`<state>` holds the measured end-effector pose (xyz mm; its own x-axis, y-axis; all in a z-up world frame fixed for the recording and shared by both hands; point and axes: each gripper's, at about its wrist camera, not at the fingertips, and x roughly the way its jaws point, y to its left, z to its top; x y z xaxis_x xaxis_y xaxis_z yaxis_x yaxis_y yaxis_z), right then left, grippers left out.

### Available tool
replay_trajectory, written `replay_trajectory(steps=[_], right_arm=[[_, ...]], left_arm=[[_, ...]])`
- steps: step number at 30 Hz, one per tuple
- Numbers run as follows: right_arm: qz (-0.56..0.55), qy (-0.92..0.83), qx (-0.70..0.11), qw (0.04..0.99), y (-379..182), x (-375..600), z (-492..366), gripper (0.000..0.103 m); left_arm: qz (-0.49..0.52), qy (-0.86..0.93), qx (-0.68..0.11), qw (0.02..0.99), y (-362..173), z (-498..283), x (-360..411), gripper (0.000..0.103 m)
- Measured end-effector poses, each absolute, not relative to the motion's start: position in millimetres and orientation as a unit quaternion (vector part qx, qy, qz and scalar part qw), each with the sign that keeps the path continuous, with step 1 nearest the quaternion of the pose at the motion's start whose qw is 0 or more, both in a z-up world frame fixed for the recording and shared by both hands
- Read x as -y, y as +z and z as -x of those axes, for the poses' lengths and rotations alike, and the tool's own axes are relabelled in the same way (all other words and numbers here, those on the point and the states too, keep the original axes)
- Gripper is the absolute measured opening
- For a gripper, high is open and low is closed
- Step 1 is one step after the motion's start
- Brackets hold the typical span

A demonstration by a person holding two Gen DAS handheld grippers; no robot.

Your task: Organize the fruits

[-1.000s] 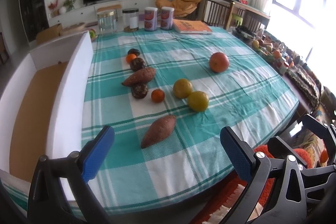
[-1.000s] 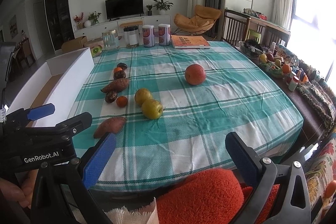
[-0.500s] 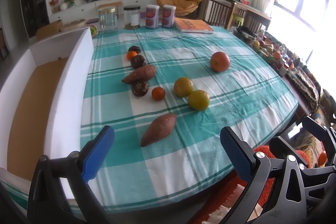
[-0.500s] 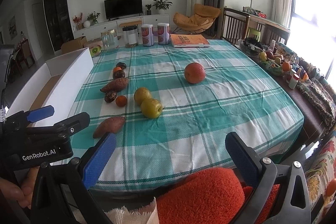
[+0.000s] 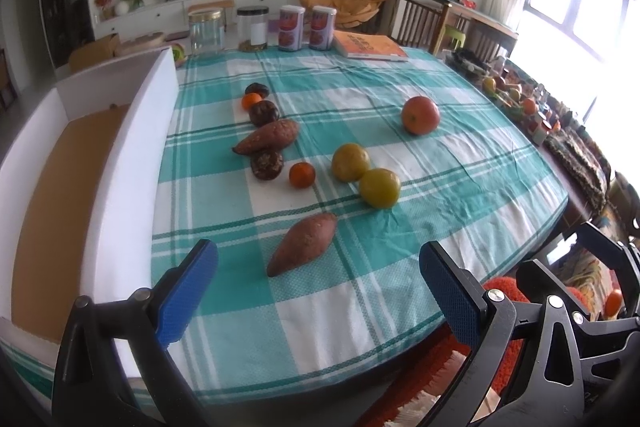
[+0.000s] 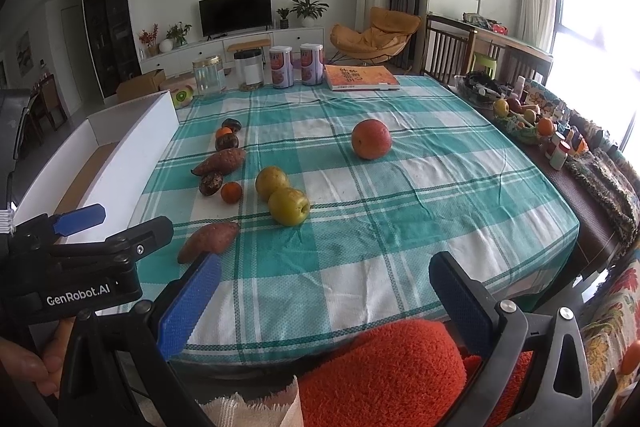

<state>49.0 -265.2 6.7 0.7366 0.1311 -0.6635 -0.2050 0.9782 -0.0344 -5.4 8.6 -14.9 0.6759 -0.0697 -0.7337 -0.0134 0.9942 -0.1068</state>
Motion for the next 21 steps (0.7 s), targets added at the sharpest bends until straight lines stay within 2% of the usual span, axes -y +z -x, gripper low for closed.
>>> replay_trajectory(steps=[7, 12, 14, 16, 18, 21], right_arm=[[0.072, 0.094, -0.346, 0.931, 10, 266, -50, 0.103], [0.227, -0.042, -0.266, 0.936, 47, 286, -51, 0.103], [0.266, -0.074, -0.269, 0.923, 57, 300, -56, 0.103], [0.214, -0.028, -0.31, 0.926, 63, 324, -64, 0.103], [0.082, 0.048, -0.343, 0.934, 61, 355, -68, 0.103], [-0.044, 0.073, -0.346, 0.935, 36, 381, -70, 0.103]], left_arm=[[0.054, -0.016, -0.4, 0.915, -15, 6, -9, 0.101], [0.071, -0.022, -0.386, 0.919, -6, 4, -16, 0.101], [0.078, -0.03, -0.385, 0.919, 0, 0, -20, 0.101], [0.084, -0.036, -0.39, 0.916, 4, -2, -24, 0.101], [0.093, -0.047, -0.396, 0.912, 3, -2, -32, 0.101], [0.081, -0.047, -0.414, 0.905, -16, 1, -39, 0.101]])
